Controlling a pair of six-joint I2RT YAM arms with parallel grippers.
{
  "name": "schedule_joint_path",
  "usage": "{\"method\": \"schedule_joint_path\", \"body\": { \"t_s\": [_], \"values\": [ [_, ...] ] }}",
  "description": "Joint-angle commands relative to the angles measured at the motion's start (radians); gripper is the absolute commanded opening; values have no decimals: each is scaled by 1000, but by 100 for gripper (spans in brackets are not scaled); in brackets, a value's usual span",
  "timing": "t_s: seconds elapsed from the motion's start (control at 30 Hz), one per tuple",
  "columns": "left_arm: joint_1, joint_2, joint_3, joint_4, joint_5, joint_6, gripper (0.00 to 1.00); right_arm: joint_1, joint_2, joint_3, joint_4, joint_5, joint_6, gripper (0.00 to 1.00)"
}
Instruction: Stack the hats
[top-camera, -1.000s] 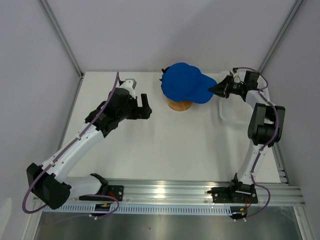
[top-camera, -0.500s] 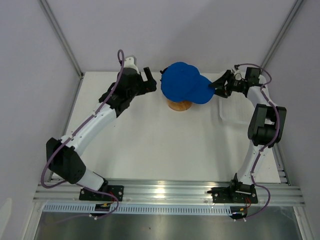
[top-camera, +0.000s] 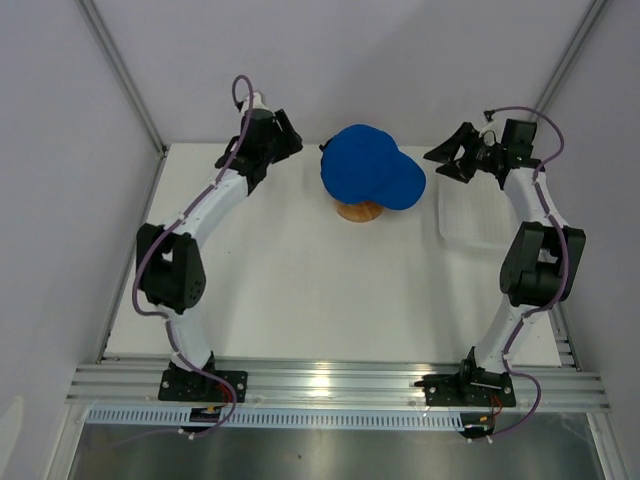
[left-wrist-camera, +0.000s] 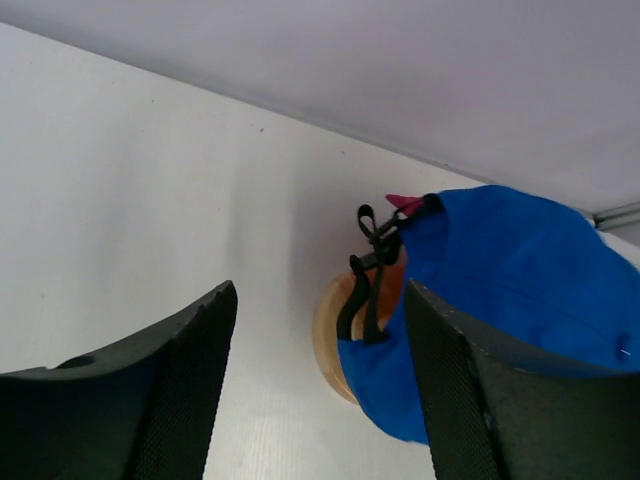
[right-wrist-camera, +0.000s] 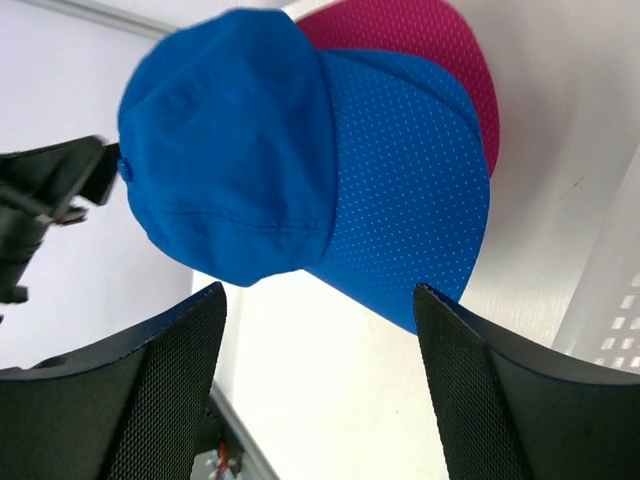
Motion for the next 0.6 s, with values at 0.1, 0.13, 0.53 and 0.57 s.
{"method": "schedule_joint_path", "body": {
  "t_s": [0.1, 0.13, 0.53, 0.57],
  "values": [
    [18, 151, 95, 109, 125, 5, 65, 6, -176, 38, 32, 128, -56, 79],
    [18, 183, 124, 108, 130, 5, 64, 6, -187, 40, 30, 131, -53, 79],
    [30, 265, 187, 80, 184, 51, 67, 14, -245, 30, -5, 220, -99, 99],
    [35, 247, 184, 41, 176, 67, 67, 14, -261, 39, -14, 233, -114, 99]
  ]
}}
